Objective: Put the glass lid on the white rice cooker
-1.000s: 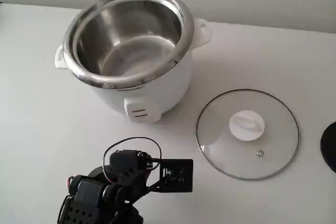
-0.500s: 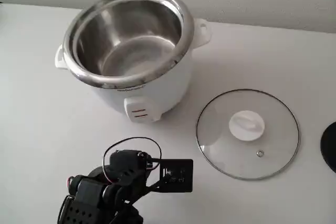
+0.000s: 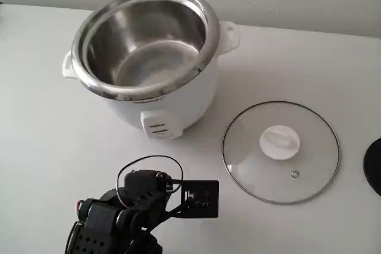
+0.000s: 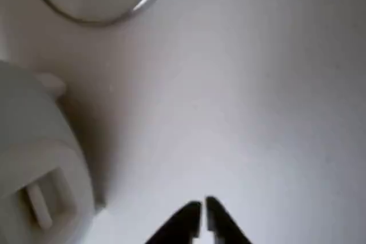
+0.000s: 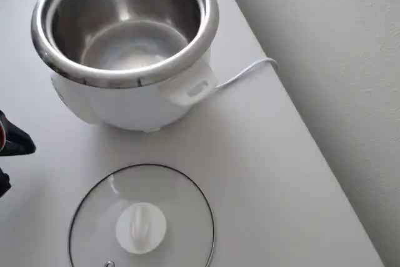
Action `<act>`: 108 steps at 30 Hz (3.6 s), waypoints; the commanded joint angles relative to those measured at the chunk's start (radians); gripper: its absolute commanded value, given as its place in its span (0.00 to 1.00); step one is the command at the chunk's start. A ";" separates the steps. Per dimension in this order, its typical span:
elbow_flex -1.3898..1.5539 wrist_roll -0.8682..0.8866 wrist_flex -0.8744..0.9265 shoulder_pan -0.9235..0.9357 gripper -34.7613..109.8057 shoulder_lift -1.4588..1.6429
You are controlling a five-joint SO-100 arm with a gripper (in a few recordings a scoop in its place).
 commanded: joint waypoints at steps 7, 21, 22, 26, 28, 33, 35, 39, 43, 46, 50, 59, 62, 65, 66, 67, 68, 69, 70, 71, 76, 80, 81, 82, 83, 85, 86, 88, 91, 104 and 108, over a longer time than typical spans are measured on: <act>0.035 -0.015 -0.126 0.061 0.32 0.011; 0.091 -0.163 -0.782 0.443 0.46 -0.005; 0.091 -0.163 -0.818 0.433 0.46 -0.023; 0.087 -0.158 -1.085 0.400 0.46 -0.314; 0.021 -0.160 -1.213 0.396 0.46 -0.548; -0.209 -0.130 -1.416 0.449 0.46 -1.068; -0.288 -0.132 -1.459 0.472 0.46 -1.206; -0.426 -0.130 -1.482 0.500 0.46 -1.381; -0.526 -0.133 -1.500 0.512 0.46 -1.499; -0.589 -0.132 -1.502 0.518 0.46 -1.557; -0.673 -0.135 -1.509 0.526 0.45 -1.654; -0.796 -0.143 -1.509 0.538 0.40 -1.776; -0.839 -0.143 -1.509 0.549 0.37 -1.824; -0.854 -0.138 -1.543 0.552 0.32 -1.856; -0.854 -0.137 -1.563 0.552 0.30 -1.867; -0.854 -0.137 -1.577 0.551 0.28 -1.873; -0.854 -0.133 -1.583 0.549 0.27 -1.876; -0.854 -0.121 -1.583 0.548 0.26 -1.875; -0.854 -0.110 -1.583 0.548 0.24 -1.870; -0.854 -0.095 -1.583 0.548 0.24 -1.862; -0.854 -0.005 -1.583 0.558 0.24 -1.818; -0.845 0.057 -1.565 0.580 0.24 -1.753; -0.845 0.074 -1.560 0.589 0.24 -1.740; -0.845 0.084 -1.557 0.597 0.24 -1.727; -0.845 0.095 -1.552 0.604 0.24 -1.712; -0.845 0.126 -1.542 0.621 0.24 -1.678; -0.845 0.143 -1.534 0.630 0.24 -1.657; -0.845 0.183 -1.511 0.650 0.24 -1.608; -0.842 0.252 -1.460 0.686 0.24 -1.508; -0.604 0.325 -1.338 0.666 0.24 -0.795; -0.601 0.287 -1.298 0.603 0.24 -0.609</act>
